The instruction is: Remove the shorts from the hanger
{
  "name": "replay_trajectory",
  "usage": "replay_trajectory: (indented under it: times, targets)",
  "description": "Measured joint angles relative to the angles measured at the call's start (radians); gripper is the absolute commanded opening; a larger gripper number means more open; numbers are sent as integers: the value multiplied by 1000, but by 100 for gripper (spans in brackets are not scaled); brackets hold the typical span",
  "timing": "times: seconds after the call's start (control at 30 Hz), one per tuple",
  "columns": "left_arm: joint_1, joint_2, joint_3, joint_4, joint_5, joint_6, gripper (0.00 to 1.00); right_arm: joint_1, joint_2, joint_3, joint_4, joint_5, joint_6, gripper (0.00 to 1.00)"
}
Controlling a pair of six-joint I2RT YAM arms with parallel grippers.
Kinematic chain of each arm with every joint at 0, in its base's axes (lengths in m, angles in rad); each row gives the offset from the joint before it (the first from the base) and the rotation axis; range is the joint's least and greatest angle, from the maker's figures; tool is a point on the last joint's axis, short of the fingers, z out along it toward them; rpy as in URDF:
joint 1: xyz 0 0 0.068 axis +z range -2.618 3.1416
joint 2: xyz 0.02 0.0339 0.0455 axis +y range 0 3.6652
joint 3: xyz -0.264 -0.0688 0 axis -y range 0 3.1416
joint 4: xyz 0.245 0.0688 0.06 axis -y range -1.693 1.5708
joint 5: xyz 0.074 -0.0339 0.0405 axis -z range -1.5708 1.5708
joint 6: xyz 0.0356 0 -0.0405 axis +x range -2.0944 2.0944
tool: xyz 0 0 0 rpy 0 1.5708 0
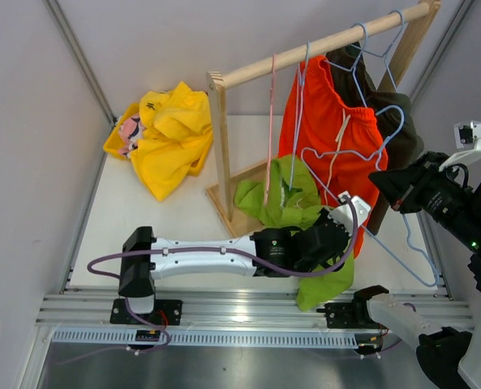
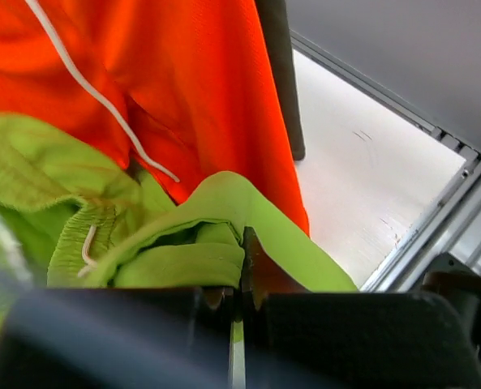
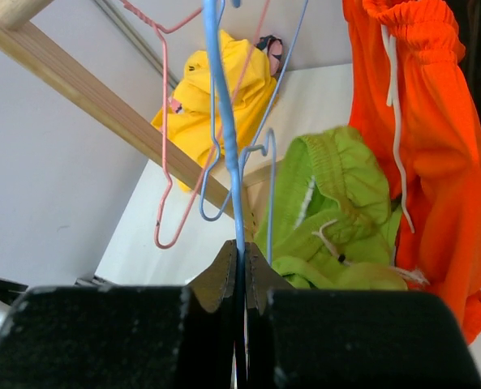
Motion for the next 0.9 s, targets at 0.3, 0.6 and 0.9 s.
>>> replay_trajectory:
  times: [0.3,0.6,0.9]
  targets:
    - [-231,-131,-196,-105,-25,-101,0,0,127,98,39,21,-30,0]
    - [-317,-439,-519,-561,-148,-513,0,-1,382,257,208,46,-53,0]
    - [-313,-721,-470,-970,-327,-841,0,-15,540,280,346,48,-56,0]
